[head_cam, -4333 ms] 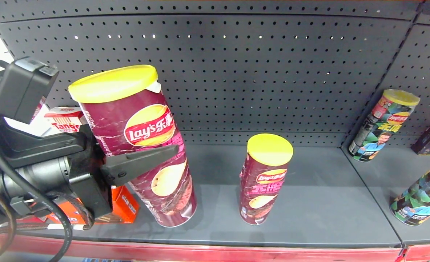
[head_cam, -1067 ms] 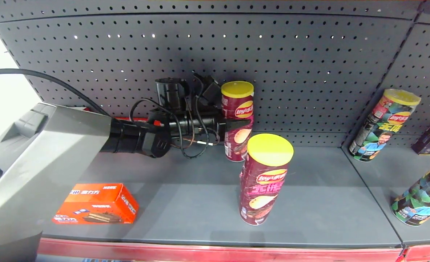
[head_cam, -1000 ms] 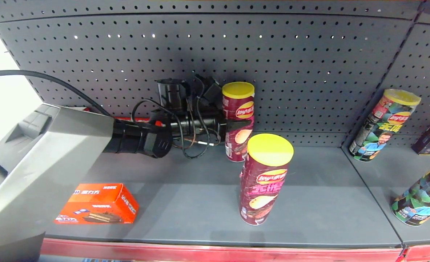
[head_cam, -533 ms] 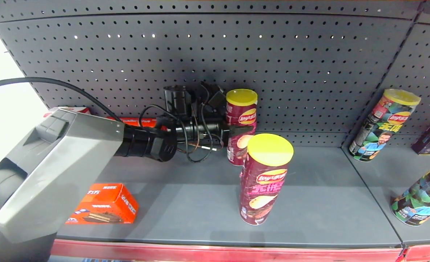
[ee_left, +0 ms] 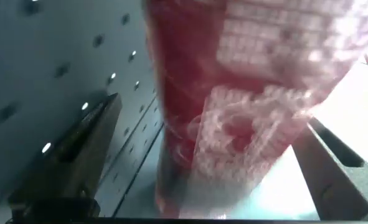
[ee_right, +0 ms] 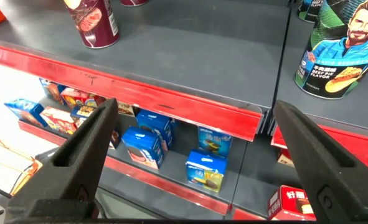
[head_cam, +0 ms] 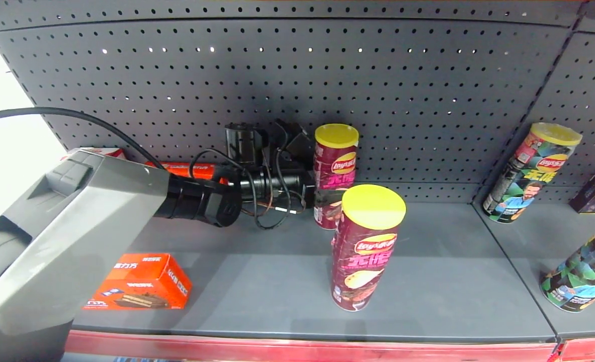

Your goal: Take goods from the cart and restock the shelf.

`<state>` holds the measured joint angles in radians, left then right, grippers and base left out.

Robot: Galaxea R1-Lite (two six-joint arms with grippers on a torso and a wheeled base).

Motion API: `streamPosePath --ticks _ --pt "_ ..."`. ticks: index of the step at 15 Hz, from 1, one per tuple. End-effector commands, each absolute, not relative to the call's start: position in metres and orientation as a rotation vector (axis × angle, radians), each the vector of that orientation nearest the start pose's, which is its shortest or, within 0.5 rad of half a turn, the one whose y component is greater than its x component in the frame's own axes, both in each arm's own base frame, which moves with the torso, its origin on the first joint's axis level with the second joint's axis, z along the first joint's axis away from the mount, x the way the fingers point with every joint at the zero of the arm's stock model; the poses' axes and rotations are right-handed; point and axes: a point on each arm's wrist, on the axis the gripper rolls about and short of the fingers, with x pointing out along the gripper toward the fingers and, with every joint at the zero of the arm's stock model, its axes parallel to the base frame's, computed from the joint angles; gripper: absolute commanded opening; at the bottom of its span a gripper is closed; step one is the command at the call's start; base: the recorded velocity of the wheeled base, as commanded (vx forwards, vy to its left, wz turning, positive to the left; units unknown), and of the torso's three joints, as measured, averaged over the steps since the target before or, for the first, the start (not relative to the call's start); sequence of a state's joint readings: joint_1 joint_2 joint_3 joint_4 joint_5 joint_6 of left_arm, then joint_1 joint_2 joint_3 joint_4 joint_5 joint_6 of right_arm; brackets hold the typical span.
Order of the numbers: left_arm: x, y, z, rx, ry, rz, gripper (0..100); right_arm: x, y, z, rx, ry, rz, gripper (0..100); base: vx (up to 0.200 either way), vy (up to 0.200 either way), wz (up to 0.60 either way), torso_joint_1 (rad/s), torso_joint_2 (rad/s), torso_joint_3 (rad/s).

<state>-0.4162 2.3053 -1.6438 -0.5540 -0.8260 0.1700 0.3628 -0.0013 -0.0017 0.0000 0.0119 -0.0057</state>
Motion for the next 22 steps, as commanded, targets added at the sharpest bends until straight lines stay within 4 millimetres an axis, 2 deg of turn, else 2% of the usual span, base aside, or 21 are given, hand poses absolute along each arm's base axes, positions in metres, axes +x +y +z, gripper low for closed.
streamPosePath --ticks 1,4,8,16,22 --pt "0.421 -0.192 0.182 0.129 -0.005 -1.221 100 -0.022 -0.008 0.076 -0.006 -0.003 0.376 100 0.0 0.0 0.0 0.0 0.0 0.0" --pt "0.405 -0.173 0.189 0.169 0.001 -1.17 100 -0.022 -0.008 0.076 -0.007 -0.003 0.376 100 0.0 0.0 0.0 0.0 0.0 0.0" --pt "0.39 -0.162 0.184 0.249 0.07 -1.039 100 -0.022 -0.008 0.076 -0.006 -0.003 0.376 100 0.0 0.0 0.0 0.0 0.0 0.0" --pt "0.387 -0.176 0.183 0.272 0.083 -0.971 100 -0.022 -0.008 0.076 -0.007 -0.003 0.376 100 0.0 0.0 0.0 0.0 0.0 0.0" --pt "0.395 -0.172 0.185 0.278 0.086 -0.914 100 -0.022 -0.008 0.076 -0.006 -0.003 0.376 100 0.0 0.0 0.0 0.0 0.0 0.0"
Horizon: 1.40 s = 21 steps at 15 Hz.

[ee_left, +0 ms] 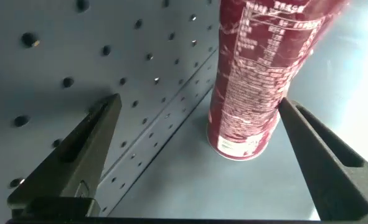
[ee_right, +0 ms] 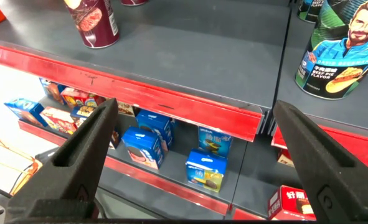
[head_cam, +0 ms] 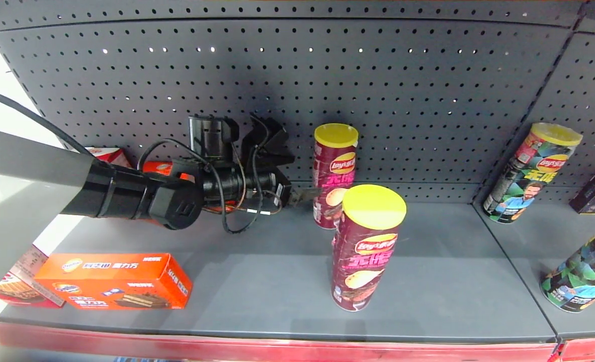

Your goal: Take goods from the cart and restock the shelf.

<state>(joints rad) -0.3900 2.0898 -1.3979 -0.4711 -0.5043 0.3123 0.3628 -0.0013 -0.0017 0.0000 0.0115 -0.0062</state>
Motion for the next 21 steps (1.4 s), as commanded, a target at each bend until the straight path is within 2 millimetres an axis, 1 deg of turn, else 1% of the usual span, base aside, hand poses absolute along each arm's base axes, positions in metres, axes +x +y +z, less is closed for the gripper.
streamPosePath --ticks 1,8,13,14,16,17,18,19,21 --pt "0.396 -0.17 0.185 0.277 0.094 -0.897 100 -0.022 -0.008 0.076 -0.006 -0.003 0.376 100 0.0 0.0 0.0 0.0 0.0 0.0" --pt "0.402 -0.164 0.183 0.278 0.101 -0.864 100 -0.022 -0.008 0.076 -0.007 -0.003 0.376 100 0.0 0.0 0.0 0.0 0.0 0.0" --pt "0.401 -0.163 0.182 0.282 0.106 -0.836 100 -0.022 -0.008 0.076 -0.007 -0.003 0.376 100 0.0 0.0 0.0 0.0 0.0 0.0" --pt "0.398 -0.162 0.18 0.282 0.116 -0.834 100 -0.022 -0.008 0.076 -0.007 -0.003 0.376 100 0.0 0.0 0.0 0.0 0.0 0.0" --pt "0.387 -0.156 0.191 0.294 0.102 -0.796 100 -0.022 -0.008 0.076 -0.006 -0.003 0.376 100 0.0 0.0 0.0 0.0 0.0 0.0" --pt "0.382 -0.154 0.194 0.298 0.106 -0.767 100 -0.022 -0.008 0.076 -0.007 -0.003 0.376 100 0.0 0.0 0.0 0.0 0.0 0.0" --pt "0.382 -0.154 0.194 0.298 0.106 -0.767 100 -0.022 -0.008 0.076 -0.007 -0.003 0.376 100 0.0 0.0 0.0 0.0 0.0 0.0" --pt "0.373 -0.15 0.199 0.307 0.109 -0.721 100 -0.022 -0.008 0.076 -0.006 -0.003 0.376 100 0.0 0.0 0.0 0.0 0.0 0.0" --pt "0.368 -0.147 0.197 0.361 0.101 -0.602 100 -0.022 -0.008 0.076 -0.006 -0.003 0.376 100 0.0 0.0 0.0 0.0 0.0 0.0"
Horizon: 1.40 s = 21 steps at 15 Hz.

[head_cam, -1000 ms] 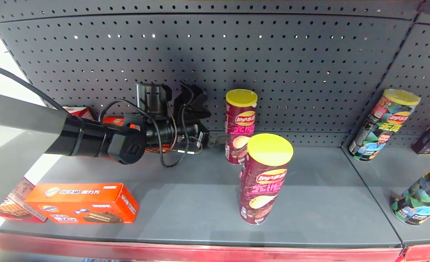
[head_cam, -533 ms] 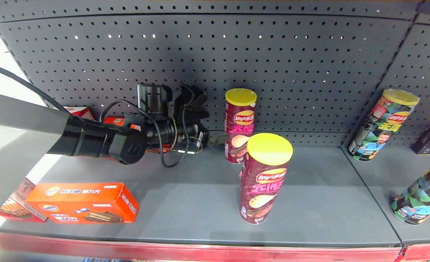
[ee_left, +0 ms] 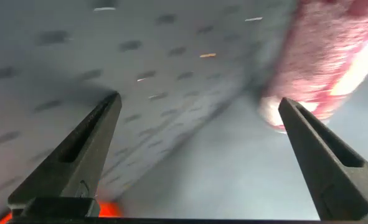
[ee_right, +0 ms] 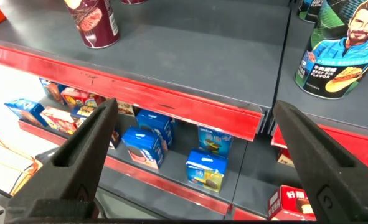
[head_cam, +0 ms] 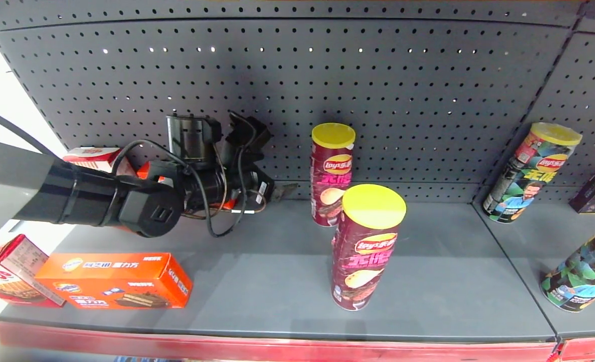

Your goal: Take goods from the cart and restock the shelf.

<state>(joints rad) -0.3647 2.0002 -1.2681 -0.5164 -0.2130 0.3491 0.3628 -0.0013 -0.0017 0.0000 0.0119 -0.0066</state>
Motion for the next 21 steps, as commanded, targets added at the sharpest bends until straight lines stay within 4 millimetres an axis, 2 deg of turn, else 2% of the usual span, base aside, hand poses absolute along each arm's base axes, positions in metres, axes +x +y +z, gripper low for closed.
streamPosePath --ticks 1,3,9,14,21 --pt "0.367 -0.146 0.193 0.382 0.092 -0.567 100 -0.022 -0.008 0.076 -0.006 -0.003 0.376 100 0.0 0.0 0.0 0.0 0.0 0.0" --pt "0.364 -0.149 0.186 0.406 0.089 -0.522 100 -0.022 -0.008 0.076 -0.006 -0.003 0.376 100 0.0 0.0 0.0 0.0 0.0 0.0" --pt "0.363 -0.188 0.178 0.414 0.051 -0.469 100 -0.022 -0.008 0.076 -0.006 -0.003 0.376 100 0.0 0.0 0.0 0.0 0.0 0.0" --pt "0.366 -0.197 0.175 0.413 0.047 -0.482 100 -0.022 -0.008 0.076 -0.007 -0.003 0.376 100 0.0 0.0 0.0 0.0 0.0 0.0" --pt "0.366 -0.2 0.175 0.41 0.045 -0.488 100 -0.022 -0.008 0.076 -0.007 -0.003 0.376 100 0.0 0.0 0.0 0.0 0.0 0.0"
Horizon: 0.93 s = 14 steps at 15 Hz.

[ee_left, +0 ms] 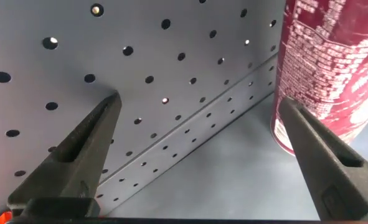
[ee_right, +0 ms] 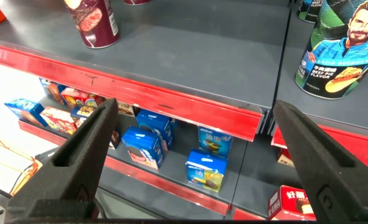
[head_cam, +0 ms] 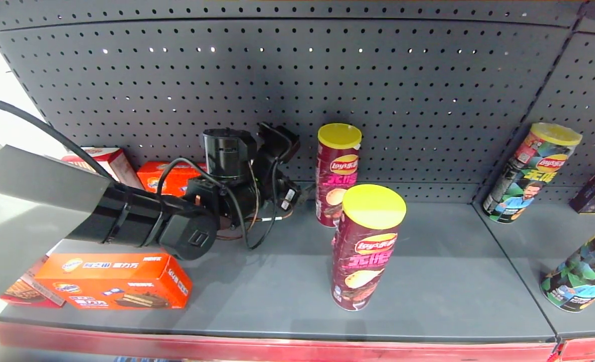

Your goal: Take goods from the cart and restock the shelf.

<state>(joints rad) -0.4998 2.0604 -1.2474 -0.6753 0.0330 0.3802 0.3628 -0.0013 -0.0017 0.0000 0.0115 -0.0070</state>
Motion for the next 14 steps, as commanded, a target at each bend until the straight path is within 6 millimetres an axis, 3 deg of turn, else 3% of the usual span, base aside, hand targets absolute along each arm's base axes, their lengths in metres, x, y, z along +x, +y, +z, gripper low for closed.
streamPosePath --ticks 1,3,7,8,10,14 --pt "0.365 -0.197 0.175 0.408 0.052 -0.484 100 -0.022 -0.008 0.076 -0.007 -0.003 0.376 100 0.0 0.0 0.0 0.0 0.0 0.0" --pt "0.35 -0.186 0.198 0.375 0.015 -0.47 100 -0.022 -0.008 0.076 -0.006 -0.003 0.376 100 0.0 0.0 0.0 0.0 0.0 0.0" --pt "0.302 -0.162 0.249 0.188 -0.092 -0.418 100 -0.022 -0.008 0.076 -0.007 -0.003 0.376 100 0.0 0.0 0.0 0.0 0.0 0.0" --pt "0.272 -0.151 0.264 0.129 -0.137 -0.426 100 -0.022 -0.008 0.076 -0.006 -0.003 0.376 100 0.0 0.0 0.0 0.0 0.0 0.0" --pt "0.235 -0.139 0.27 0.11 -0.166 -0.445 100 -0.022 -0.008 0.076 -0.007 -0.003 0.376 100 0.0 0.0 0.0 0.0 0.0 0.0" --pt "0.12 -0.069 0.252 0.077 -0.213 -0.403 100 -0.022 -0.008 0.076 -0.006 -0.003 0.376 100 0.0 0.0 0.0 0.0 0.0 0.0"
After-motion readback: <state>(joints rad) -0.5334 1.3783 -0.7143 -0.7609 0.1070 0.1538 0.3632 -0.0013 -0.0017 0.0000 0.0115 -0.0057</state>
